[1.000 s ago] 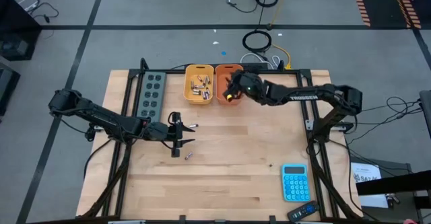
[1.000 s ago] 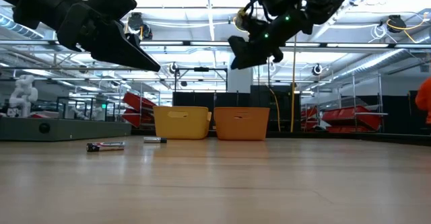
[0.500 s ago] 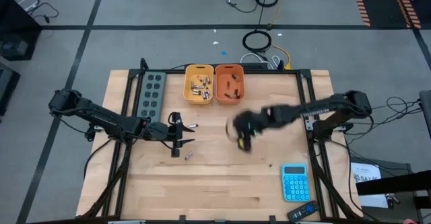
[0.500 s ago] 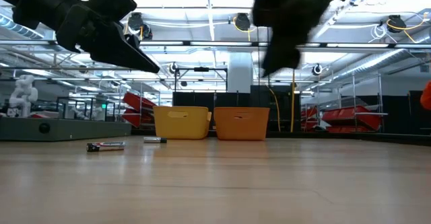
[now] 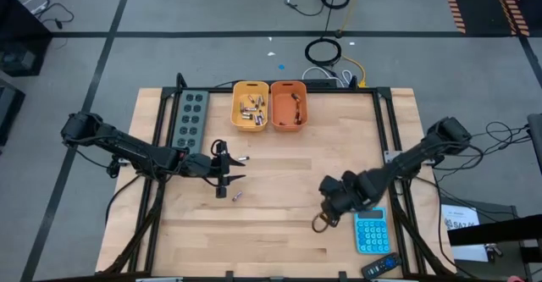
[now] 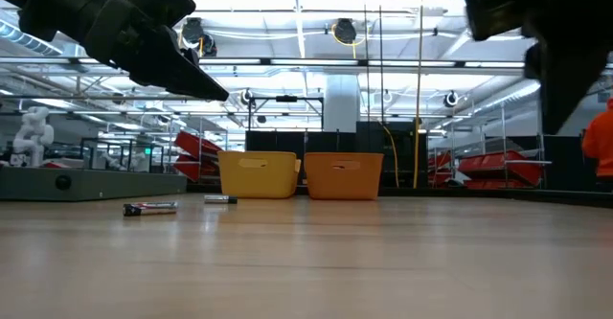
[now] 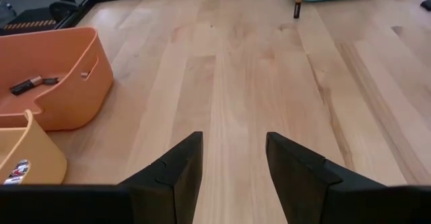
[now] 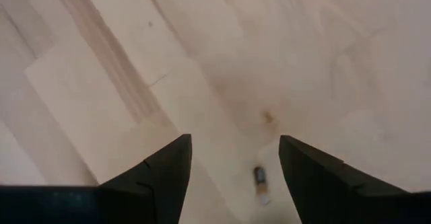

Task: Sort batteries
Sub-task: Put the black battery into the orange bin

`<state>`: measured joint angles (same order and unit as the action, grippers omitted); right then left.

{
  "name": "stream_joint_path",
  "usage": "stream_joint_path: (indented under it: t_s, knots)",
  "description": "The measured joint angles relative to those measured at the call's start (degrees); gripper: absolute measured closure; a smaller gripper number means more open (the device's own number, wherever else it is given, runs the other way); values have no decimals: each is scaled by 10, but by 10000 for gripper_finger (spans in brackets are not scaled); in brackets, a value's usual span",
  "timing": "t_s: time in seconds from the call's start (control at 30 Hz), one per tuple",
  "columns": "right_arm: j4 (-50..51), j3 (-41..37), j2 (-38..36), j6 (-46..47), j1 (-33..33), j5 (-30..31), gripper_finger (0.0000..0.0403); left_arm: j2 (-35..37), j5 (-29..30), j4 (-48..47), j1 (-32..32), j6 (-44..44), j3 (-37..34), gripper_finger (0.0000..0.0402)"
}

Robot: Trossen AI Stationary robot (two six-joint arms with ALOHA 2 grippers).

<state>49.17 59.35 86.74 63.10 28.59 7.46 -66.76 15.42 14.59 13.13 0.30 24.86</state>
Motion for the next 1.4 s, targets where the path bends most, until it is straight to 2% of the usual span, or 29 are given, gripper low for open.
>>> stream_joint_path:
  t_s: [0.2, 0.4, 0.47, 0.77, 0.97, 1.13, 1.4]
  knots:
    - [7, -2, 9, 90, 57, 53, 186, 0, 0, -4, 0, 0, 0, 229]
    - [16, -25, 11, 159, 113, 189, 191, 0, 0, -7, 0, 0, 0, 229]
    - [21, -38, 11, 195, 131, 212, 194, 0, 0, -7, 0, 0, 0, 229]
    - [-22, -103, 11, 294, 184, 195, 199, 0, 0, -7, 0, 1, 0, 229]
    - [-76, -133, 11, 312, 192, 207, 200, 0, 0, -6, 0, 4, 0, 229]
    - [-82, -141, 11, 317, 192, 210, 203, 0, 0, -6, 0, 4, 0, 229]
    - [-86, -143, 15, 311, 192, 207, 259, 0, 0, -6, 0, 4, 0, 229]
